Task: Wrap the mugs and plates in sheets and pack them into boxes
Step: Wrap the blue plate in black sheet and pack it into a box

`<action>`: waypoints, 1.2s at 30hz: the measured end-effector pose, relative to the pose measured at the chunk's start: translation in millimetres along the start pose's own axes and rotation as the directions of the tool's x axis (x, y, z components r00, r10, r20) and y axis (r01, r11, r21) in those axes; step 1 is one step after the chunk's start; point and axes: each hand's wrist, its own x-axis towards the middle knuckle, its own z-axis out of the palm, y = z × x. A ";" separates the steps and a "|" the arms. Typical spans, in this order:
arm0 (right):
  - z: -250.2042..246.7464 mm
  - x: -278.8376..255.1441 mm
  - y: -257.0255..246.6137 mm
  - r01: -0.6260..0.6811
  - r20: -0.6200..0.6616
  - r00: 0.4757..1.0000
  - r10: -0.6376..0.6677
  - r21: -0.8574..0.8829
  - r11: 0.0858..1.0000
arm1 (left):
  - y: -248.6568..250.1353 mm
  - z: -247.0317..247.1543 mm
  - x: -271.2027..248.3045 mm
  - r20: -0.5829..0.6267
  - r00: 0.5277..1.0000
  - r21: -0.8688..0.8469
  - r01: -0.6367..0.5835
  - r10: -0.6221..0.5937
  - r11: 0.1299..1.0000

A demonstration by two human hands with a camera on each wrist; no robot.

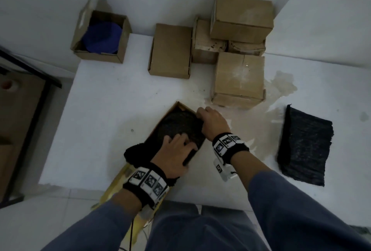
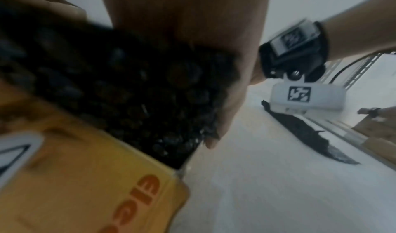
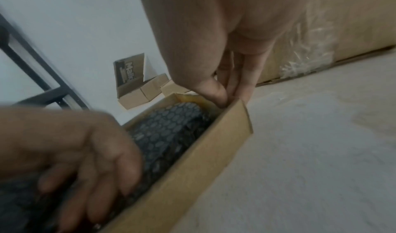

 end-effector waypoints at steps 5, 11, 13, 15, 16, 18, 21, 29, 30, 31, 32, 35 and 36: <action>-8.5 -15.5 16.6 -0.053 0.064 0.997 0.049 0.066 0.996 | 17.3 25.1 -10.6 -0.075 0.992 -0.032 0.101 -0.103 0.994; 4.7 -68.7 20.0 0.045 0.354 0.931 -0.085 0.121 0.992 | -5.7 24.5 -45.4 -0.347 0.909 0.014 0.250 -0.230 0.968; 7.1 -78.9 15.3 0.140 0.285 0.949 -0.134 0.000 0.990 | -14.1 24.1 -52.4 -0.382 0.867 -0.031 0.335 -0.321 0.942; 5.4 -73.2 11.8 0.224 0.070 0.972 -0.223 -0.001 0.975 | -10.9 27.7 -53.7 -0.392 0.839 -0.102 0.368 -0.377 0.924; 5.4 -64.2 11.5 0.264 0.000 0.965 -0.264 -0.004 0.965 | -5.5 31.0 -52.0 -0.393 0.842 -0.132 0.347 -0.370 0.929; 2.3 -42.1 8.3 0.297 0.006 0.955 -0.297 -0.043 0.954 | 8.9 40.7 -46.4 -0.387 0.868 -0.144 0.276 -0.311 0.950; -5.1 -23.6 2.0 0.287 0.156 0.948 -0.277 -0.046 0.957 | 16.6 50.9 -44.1 -0.329 0.886 -0.219 0.266 -0.327 0.939; 4.4 -78.4 6.2 0.268 0.302 0.931 -0.207 -0.176 0.947 | -14.5 30.7 -65.9 -0.259 0.869 -0.375 0.313 -0.423 0.873; 4.1 -77.0 1.3 0.272 0.254 0.943 -0.216 -0.214 0.938 | -13.4 30.6 -62.7 -0.324 0.847 -0.403 0.279 -0.421 0.872; 4.6 -71.7 -5.5 0.295 0.198 0.947 -0.252 -0.232 0.927 | -12.6 31.3 -57.4 -0.354 0.833 -0.428 0.259 -0.424 0.866; 6.4 -63.6 -13.3 0.337 0.147 0.939 -0.310 -0.233 0.912 | -11.6 31.2 -51.0 -0.341 0.833 -0.444 0.265 -0.435 0.856; 12.8 -33.0 -36.3 0.484 0.160 0.875 -0.458 -0.231 0.844 | -10.7 32.4 -31.1 -0.182 0.840 -0.421 0.402 -0.510 0.813; 14.8 -23.7 -42.4 0.507 0.219 0.860 -0.461 -0.274 0.817 | -10.5 32.6 -26.3 -0.153 0.834 -0.411 0.435 -0.531 0.801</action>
